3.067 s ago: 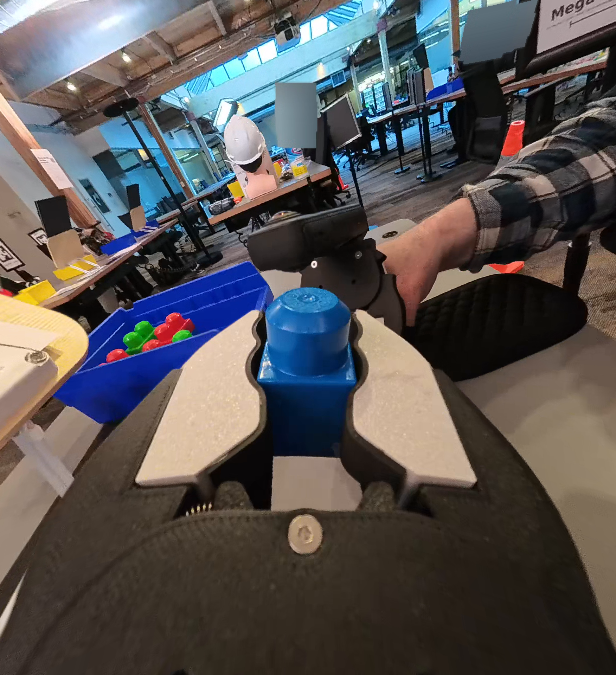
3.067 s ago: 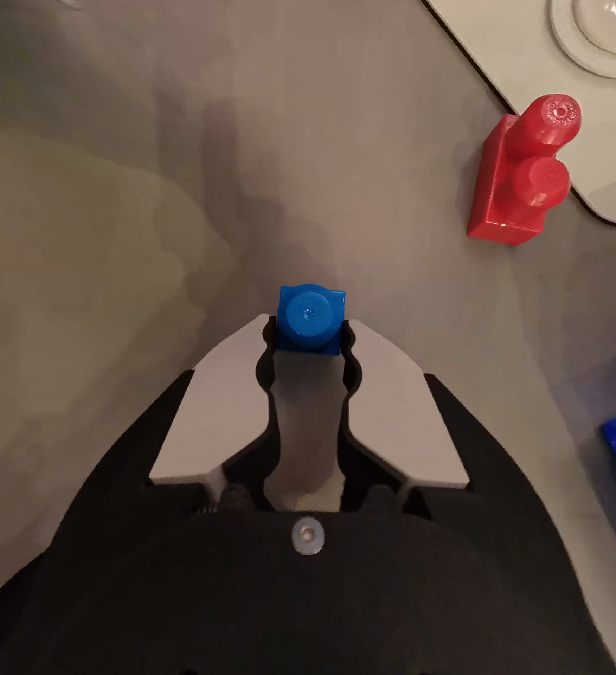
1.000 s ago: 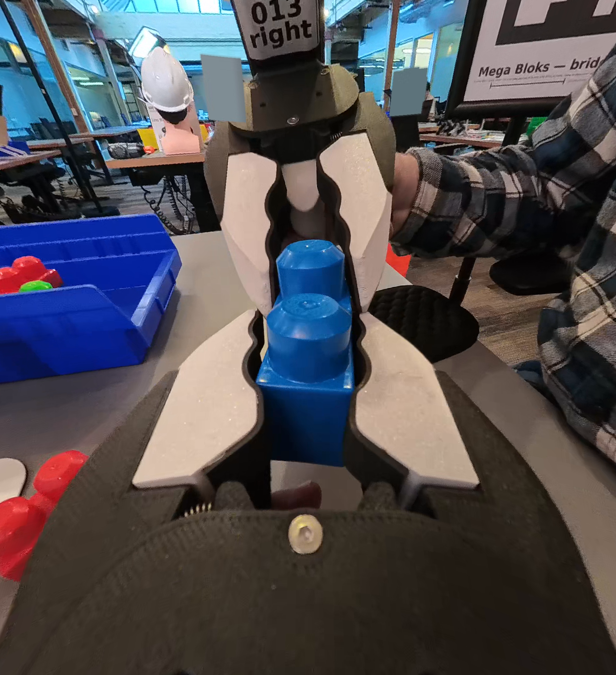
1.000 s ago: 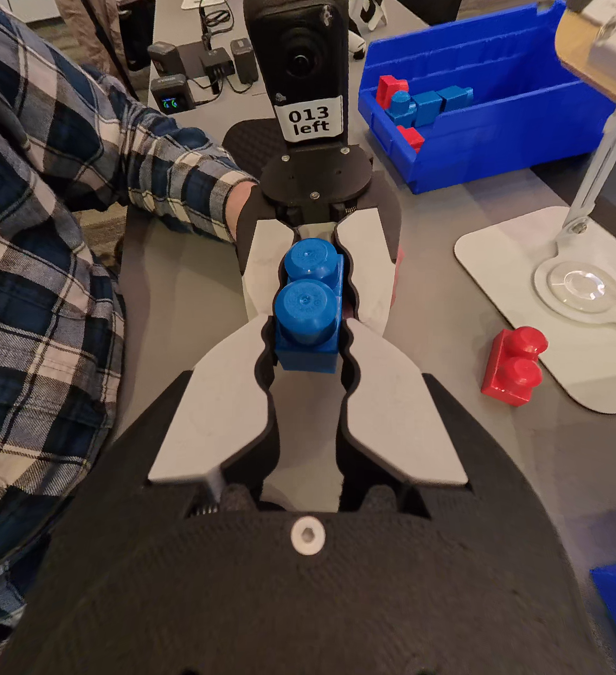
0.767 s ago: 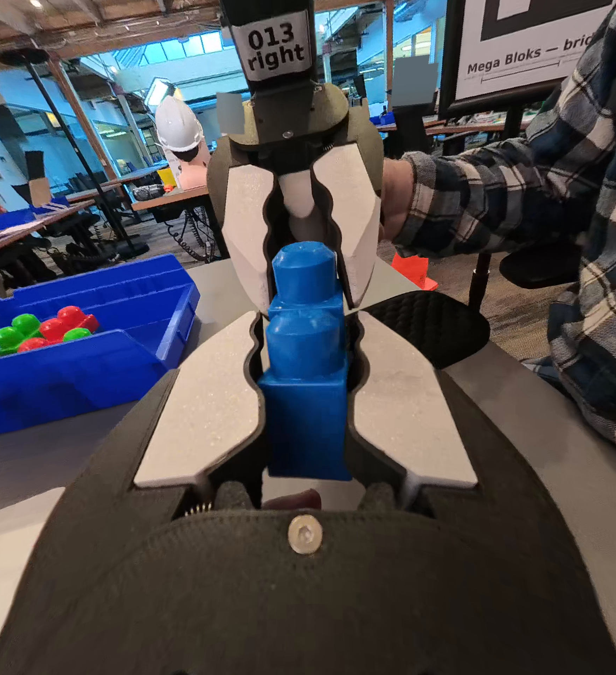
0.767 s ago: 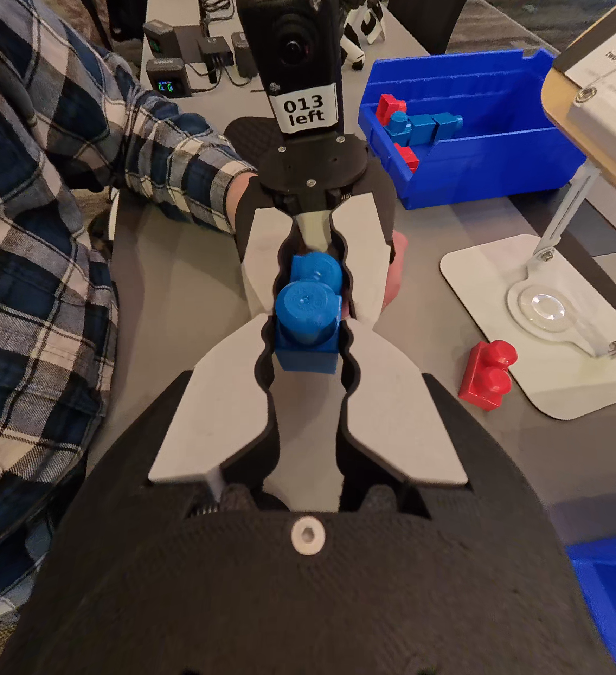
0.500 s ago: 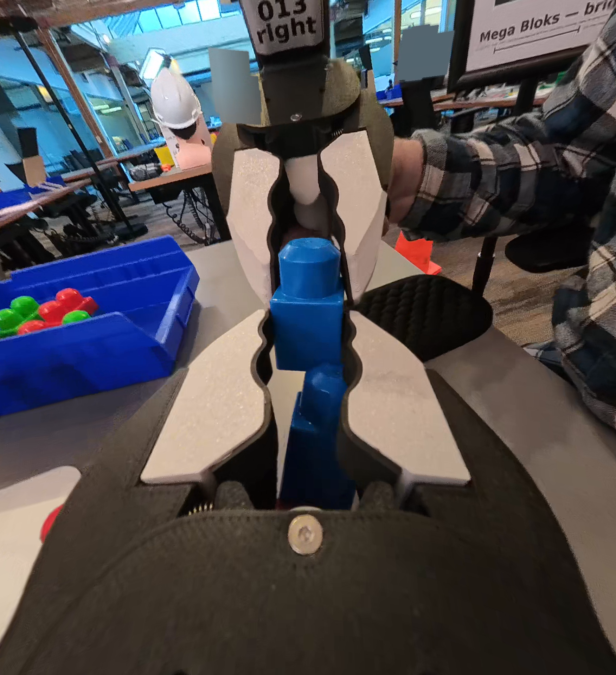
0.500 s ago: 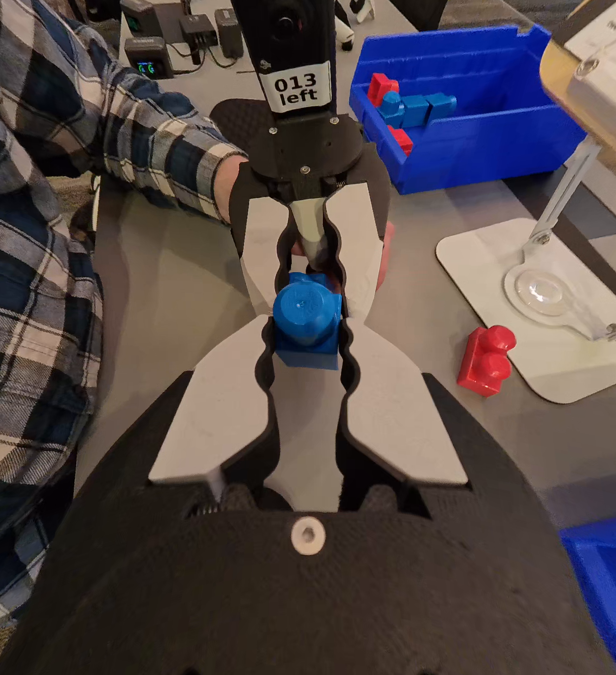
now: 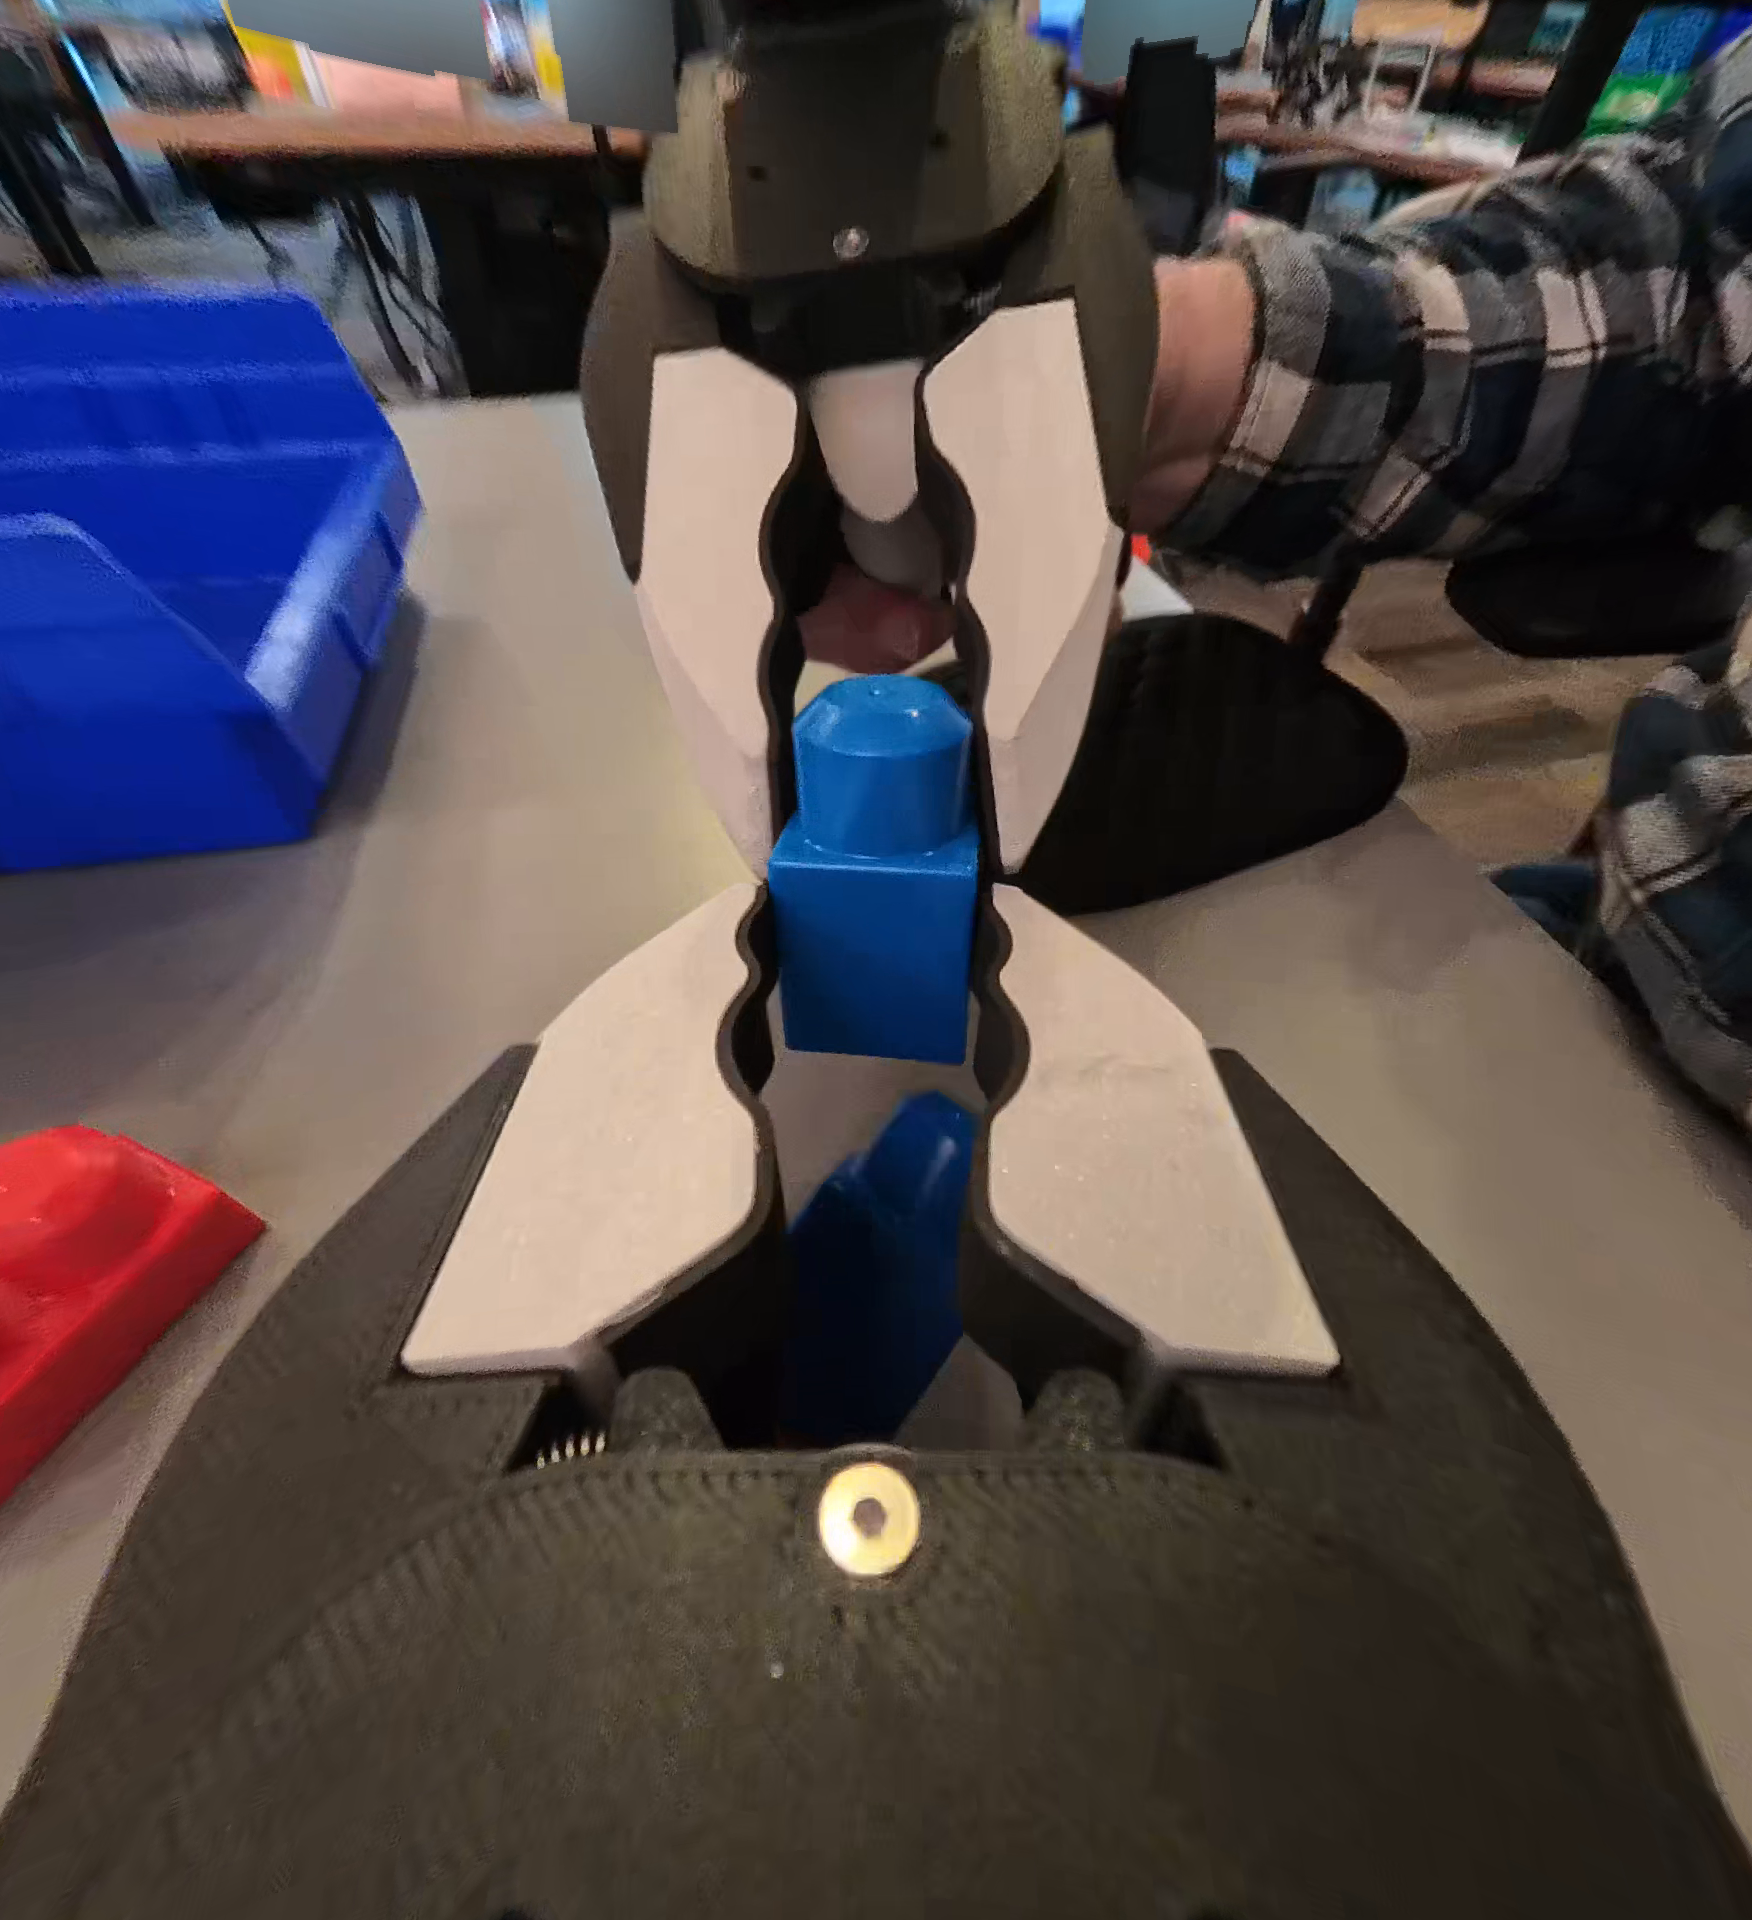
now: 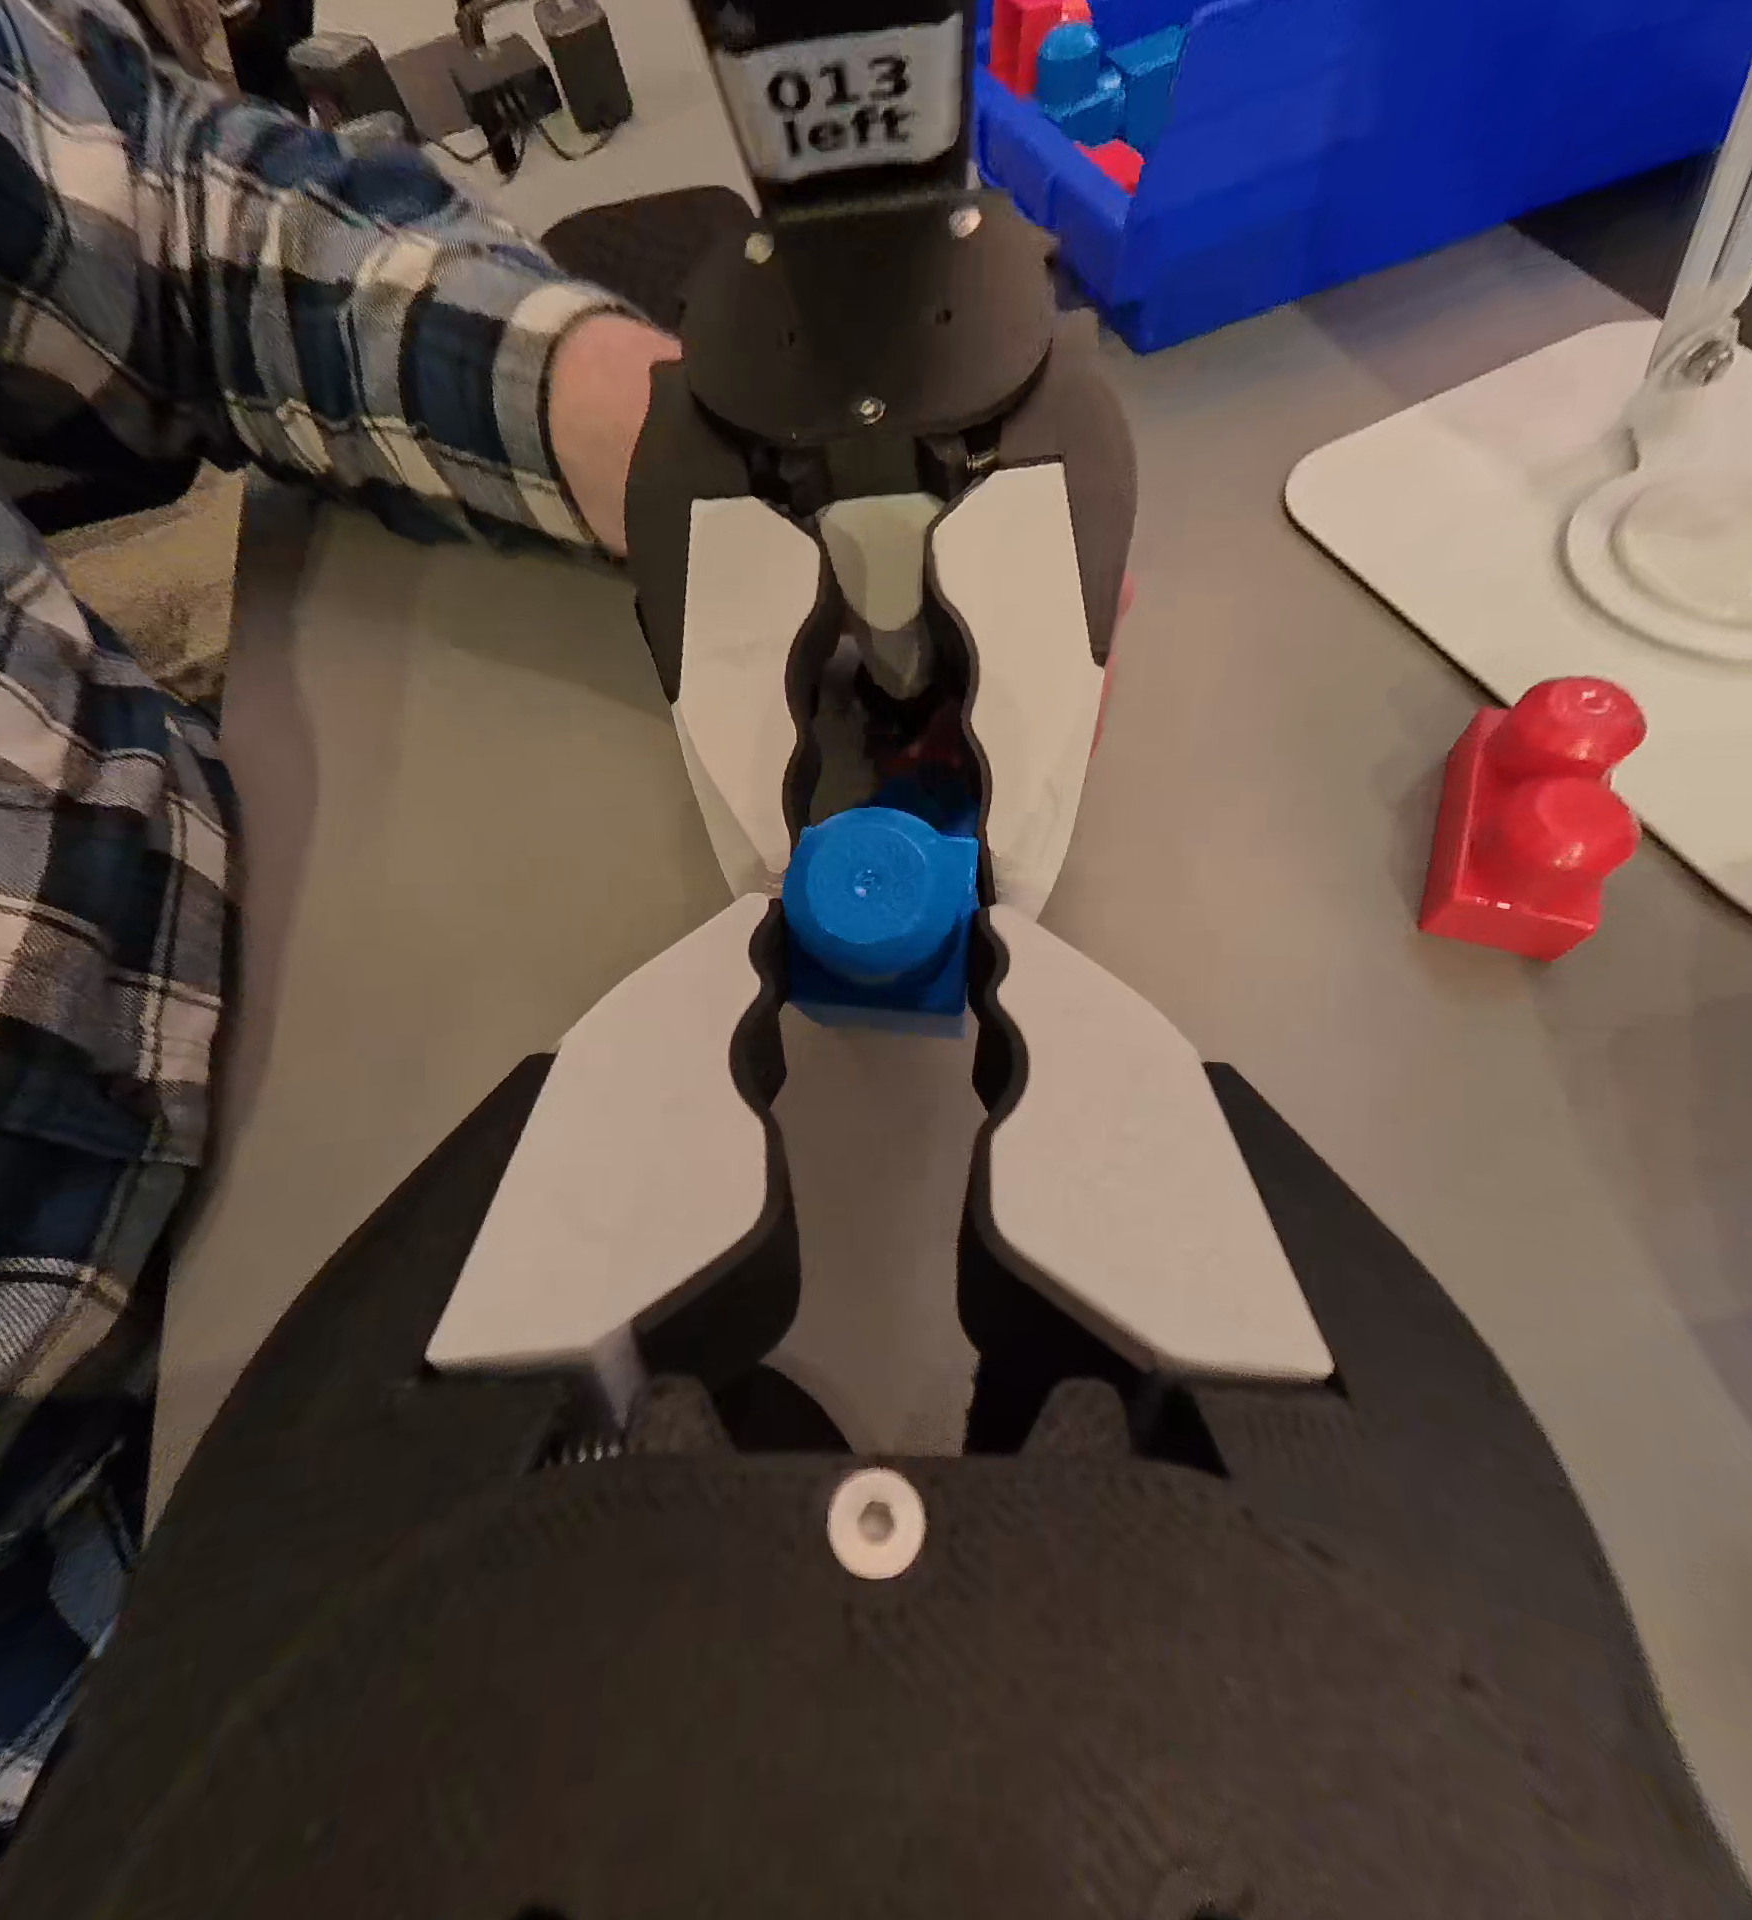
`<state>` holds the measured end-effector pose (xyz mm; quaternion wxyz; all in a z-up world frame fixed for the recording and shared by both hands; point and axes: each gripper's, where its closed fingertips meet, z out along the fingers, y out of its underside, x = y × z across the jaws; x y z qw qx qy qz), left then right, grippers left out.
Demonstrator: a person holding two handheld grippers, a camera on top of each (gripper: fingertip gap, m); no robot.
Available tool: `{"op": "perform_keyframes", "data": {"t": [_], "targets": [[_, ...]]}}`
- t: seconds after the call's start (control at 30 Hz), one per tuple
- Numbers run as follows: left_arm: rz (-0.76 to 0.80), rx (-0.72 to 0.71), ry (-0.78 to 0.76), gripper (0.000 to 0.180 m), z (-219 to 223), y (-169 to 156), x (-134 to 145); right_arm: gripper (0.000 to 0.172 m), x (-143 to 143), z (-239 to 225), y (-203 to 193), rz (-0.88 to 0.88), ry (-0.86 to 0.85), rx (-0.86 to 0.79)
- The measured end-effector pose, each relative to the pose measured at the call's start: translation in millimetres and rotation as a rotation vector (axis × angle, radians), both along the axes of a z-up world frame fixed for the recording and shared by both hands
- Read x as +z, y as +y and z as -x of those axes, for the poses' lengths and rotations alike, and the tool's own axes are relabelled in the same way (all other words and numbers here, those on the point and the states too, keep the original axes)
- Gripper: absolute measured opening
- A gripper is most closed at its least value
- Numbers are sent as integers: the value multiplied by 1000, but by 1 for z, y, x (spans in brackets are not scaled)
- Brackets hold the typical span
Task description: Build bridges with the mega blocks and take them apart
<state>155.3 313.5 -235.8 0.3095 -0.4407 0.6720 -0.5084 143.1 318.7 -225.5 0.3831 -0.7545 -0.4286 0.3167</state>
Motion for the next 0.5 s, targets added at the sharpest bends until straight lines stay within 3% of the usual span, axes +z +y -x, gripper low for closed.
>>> {"op": "perform_keyframes", "data": {"t": [0.17,0.5], "targets": [[11,-48,163,35,-2,-1,-20,34,-18,-4,0,50,30,-24],[-144,-6,149,36,18,-1,-18,34,-10,3,-7,20,-5,-16]]}}
